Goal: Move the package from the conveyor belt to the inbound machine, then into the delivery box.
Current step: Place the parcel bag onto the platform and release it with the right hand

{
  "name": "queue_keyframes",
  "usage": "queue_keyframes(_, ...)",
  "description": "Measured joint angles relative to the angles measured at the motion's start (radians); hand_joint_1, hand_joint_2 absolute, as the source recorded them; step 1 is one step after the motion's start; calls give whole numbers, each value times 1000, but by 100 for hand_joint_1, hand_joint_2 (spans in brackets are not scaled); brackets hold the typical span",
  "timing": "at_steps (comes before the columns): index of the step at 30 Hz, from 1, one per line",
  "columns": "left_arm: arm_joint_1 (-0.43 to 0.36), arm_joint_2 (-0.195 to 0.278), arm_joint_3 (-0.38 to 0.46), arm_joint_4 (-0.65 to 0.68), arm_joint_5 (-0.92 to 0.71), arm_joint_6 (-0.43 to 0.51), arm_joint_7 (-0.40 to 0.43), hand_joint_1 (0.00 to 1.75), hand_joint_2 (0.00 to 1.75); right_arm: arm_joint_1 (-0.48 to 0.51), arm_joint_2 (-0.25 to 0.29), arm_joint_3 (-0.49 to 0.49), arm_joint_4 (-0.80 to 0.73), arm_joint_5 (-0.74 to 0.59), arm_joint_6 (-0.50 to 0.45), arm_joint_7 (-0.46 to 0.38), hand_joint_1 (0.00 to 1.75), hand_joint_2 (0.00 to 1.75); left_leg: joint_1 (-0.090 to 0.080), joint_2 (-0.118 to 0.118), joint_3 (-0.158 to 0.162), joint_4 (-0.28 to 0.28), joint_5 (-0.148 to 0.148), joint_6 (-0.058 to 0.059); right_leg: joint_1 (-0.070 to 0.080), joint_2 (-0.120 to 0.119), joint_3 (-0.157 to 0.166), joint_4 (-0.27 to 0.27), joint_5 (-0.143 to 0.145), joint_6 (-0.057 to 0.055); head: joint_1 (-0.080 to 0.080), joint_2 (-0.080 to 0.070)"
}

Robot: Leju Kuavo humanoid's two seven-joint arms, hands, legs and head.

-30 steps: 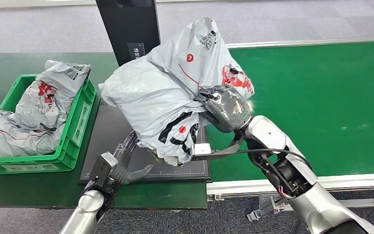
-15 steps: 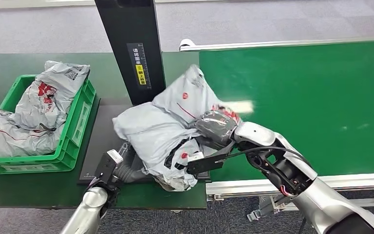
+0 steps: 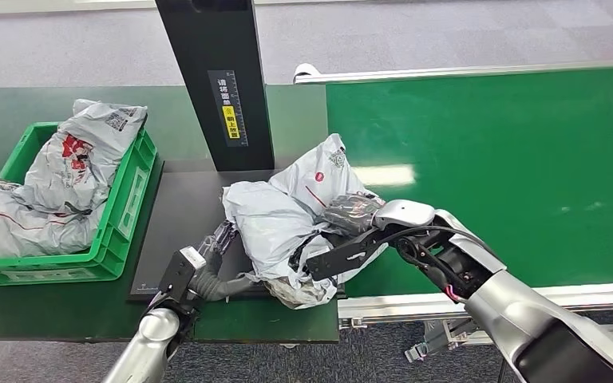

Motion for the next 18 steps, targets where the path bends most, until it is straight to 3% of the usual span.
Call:
queue_keyframes(1,7,0,0,-6,1,1,5,0,175,-4,3,5,0,-6,2,-2,157,175,0,0,0,0,0,0,0,0,0,0,0,0,0,0)
queue_keyframes(2,15,1,1,-14,2,1,10,0,175,-8,6,10,0,-12,2,-5,120,175,0,0,0,0,0,0,0,0,0,0,0,0,0,0)
queue_keyframes(4,35,2,3,-36,4,1,18,0,175,-13,11,20,0,-18,-17,-15,112,175,0,0,0,0,0,0,0,0,0,0,0,0,0,0)
queue_keyframes(5,44,3,4,-47,4,1,21,0,175,-14,13,23,-1,-13,-46,-23,130,175,0,0,0,0,0,0,0,0,0,0,0,0,0,0)
queue_keyframes(6,53,4,5,-58,4,1,23,0,175,-14,15,26,-2,-3,-88,-33,167,175,0,0,0,0,0,0,0,0,0,0,0,0,0,0)
queue_keyframes(7,61,5,7,-68,4,0,24,0,175,-14,17,28,-5,16,-144,-44,161,175,0,0,0,0,0,0,0,0,0,0,0,0,0,0)
queue_keyframes(10,72,7,12,-87,4,-4,24,0,175,-13,27,25,-9,97,-328,-72,35,175,0,0,0,0,0,0,0,0,-1,0,0,0,0,0)
queue_keyframes(11,72,7,12,-90,5,-5,25,0,175,-12,33,22,-8,123,-380,-80,3,175,0,0,0,0,0,0,0,0,-1,0,0,0,0,0)
queue_keyframes(18,58,7,11,-91,17,-13,23,0,175,25,102,-27,40,225,-659,-122,0,175,0,0,0,0,0,0,0,0,0,0,0,0,0,0)
